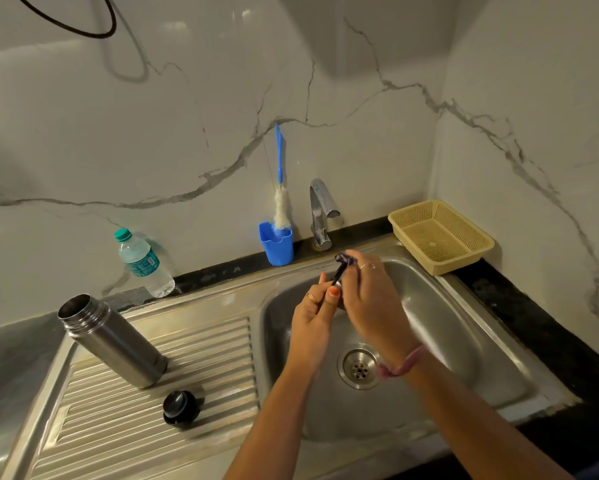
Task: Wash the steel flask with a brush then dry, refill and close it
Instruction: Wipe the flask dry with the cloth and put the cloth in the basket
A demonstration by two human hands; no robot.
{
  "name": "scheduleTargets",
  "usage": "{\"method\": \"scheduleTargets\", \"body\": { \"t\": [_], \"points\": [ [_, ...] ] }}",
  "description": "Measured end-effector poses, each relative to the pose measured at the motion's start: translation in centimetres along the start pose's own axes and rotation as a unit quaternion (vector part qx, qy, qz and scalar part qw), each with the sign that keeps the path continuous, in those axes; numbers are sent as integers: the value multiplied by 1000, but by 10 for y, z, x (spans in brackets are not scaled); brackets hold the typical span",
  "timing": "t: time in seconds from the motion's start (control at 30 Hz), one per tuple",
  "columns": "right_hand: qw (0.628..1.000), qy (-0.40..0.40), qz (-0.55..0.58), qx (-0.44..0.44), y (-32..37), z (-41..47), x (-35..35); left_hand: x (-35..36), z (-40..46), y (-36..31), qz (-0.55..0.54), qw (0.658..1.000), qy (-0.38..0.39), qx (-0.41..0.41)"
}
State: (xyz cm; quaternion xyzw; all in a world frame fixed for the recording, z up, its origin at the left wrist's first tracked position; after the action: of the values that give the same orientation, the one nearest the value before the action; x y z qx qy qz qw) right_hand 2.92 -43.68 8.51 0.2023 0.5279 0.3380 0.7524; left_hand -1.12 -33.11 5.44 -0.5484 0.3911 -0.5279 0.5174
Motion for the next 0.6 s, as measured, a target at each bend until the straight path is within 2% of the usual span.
{"method": "scheduleTargets", "body": {
  "t": [0.07, 0.1, 0.17, 0.2, 0.23, 0.27, 0.37, 0.43, 0.5, 0.53, 0.6],
  "points": [
    [998, -30, -43, -47, 5, -9, 5, 2, -1, -2, -8, 1000, 12, -7],
    [999, -20, 0, -28, 2, -6, 6, 2, -1, -2, -3, 1000, 21, -11],
    [986, 44, 144, 73, -7, 4, 4, -1, -3, -3, 12, 999, 38, -13],
    [963, 88, 215, 137, -13, 10, 6, -3, -4, -5, 12, 999, 47, -11],
    [945, 111, 249, 178, -16, 12, 7, -5, -4, -6, 9, 999, 53, -9],
    [944, 114, 250, 181, -16, 12, 7, -7, -3, -8, 8, 999, 53, -6],
    [987, 2, 158, 40, 3, -2, 2, -6, 2, -14, 32, 999, 38, -2],
    [992, -50, 112, -21, 7, -7, 2, -2, 5, -19, 50, 997, 57, -3],
    [984, -23, 174, 42, 1, 0, 0, -1, 7, -21, 69, 994, 85, 12],
    [967, 31, 227, 110, -4, 6, 1, -3, 7, -21, 69, 992, 102, 22],
    [896, 167, 316, 262, -15, 13, 1, -8, 7, -18, 46, 990, 130, 34]
  ]
}}
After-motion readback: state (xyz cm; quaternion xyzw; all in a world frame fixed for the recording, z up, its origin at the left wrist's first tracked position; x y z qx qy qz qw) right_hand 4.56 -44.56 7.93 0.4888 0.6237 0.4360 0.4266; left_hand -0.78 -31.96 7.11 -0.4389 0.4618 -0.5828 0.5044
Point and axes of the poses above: each hand's wrist, its own z-axis towards the middle knuckle, its own x-axis out of the palm, y = z × x, the point moved 5 cm from there along z, towards the middle knuckle, and after that the axes turned 9 degrees about -z, right-handed, at the moved point
